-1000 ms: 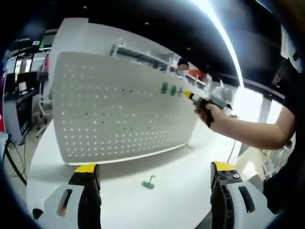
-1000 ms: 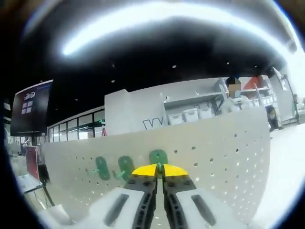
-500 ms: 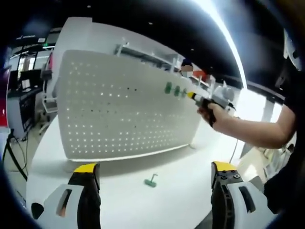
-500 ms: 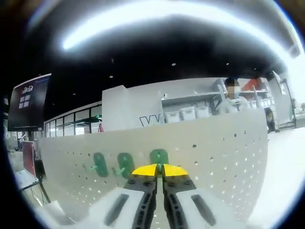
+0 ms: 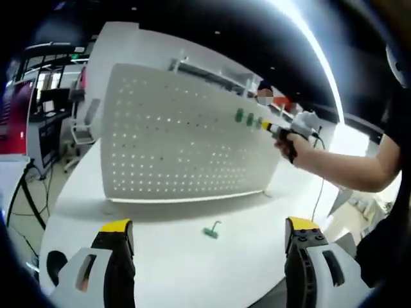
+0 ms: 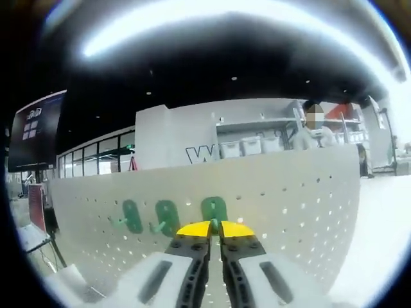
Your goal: Insert the hook assembly into the mounting plate slot until the hook locks in place.
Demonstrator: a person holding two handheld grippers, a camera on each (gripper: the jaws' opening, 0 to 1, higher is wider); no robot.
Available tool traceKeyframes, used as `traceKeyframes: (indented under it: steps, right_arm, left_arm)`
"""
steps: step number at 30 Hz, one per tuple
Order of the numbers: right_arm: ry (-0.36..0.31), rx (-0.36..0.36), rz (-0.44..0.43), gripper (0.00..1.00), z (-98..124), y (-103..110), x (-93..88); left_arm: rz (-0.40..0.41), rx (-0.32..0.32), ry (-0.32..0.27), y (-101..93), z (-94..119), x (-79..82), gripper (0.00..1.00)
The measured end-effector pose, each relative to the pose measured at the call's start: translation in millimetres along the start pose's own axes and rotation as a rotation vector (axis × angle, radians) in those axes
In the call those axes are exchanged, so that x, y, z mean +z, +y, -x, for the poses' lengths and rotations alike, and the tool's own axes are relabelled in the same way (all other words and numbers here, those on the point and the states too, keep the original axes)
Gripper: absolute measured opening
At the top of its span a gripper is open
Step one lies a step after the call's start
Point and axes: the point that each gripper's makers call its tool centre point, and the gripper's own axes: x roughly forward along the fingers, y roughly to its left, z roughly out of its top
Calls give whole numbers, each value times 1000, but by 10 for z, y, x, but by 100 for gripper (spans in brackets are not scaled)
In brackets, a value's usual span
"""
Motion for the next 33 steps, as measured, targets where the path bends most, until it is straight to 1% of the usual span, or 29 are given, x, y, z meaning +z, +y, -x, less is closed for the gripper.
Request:
traceKeyframes:
  steps: [1, 2, 3, 5, 8, 10, 19, 21, 23, 25, 26, 29, 32, 33]
  right_arm:
    - [1, 2, -5, 7, -6, 0, -1]
    - [13, 20, -5, 8, -9, 33, -11]
    - [12, 19, 4, 8, -11, 32, -1]
    - [4, 27, 11, 11, -5, 47, 49]
    - [-3, 45, -20, 16, 2, 71, 109]
    - [-3, 46, -13, 16, 15, 72, 134]
    - [-23, 63, -36, 24, 185, 25, 341]
    - [-30, 70, -24, 25, 263, 21, 398]
    - [-34, 87, -21, 27, 340, 25, 447]
    - [-21, 104, -15, 31, 428, 31, 465]
    - [-11, 121, 4, 32, 488, 41, 470]
    - [9, 141, 35, 32, 626, 21, 486]
    - [35, 161, 25, 33, 741, -3, 473]
    - [54, 172, 19, 34, 803, -10, 449]
  left_arm:
    - [1, 2, -1, 4, 8, 5, 100]
    - [-1, 4, -4, 3, 18, 17, 100]
    - [-3, 4, -6, -5, 24, 27, 100]
    - [-8, 4, -10, -11, 29, 45, 100]
    - [-8, 5, -12, -13, 30, 64, 100]
    - [-12, 4, -15, -32, 38, 87, 100]
    - [-17, 9, -4, -51, 93, 68, 100]
    - [-15, 13, 6, -43, 108, 43, 100]
    - [-14, 15, 14, -41, 121, 19, 100]
    - [-14, 13, 22, -52, 131, 5, 100]
    - [-17, 11, 24, -60, 133, 2, 100]
    - [-23, 9, 43, -77, 127, -24, 100]
    - [-24, -2, 49, -111, 115, -26, 100]
    - [-24, -5, 51, -123, 112, -25, 100]
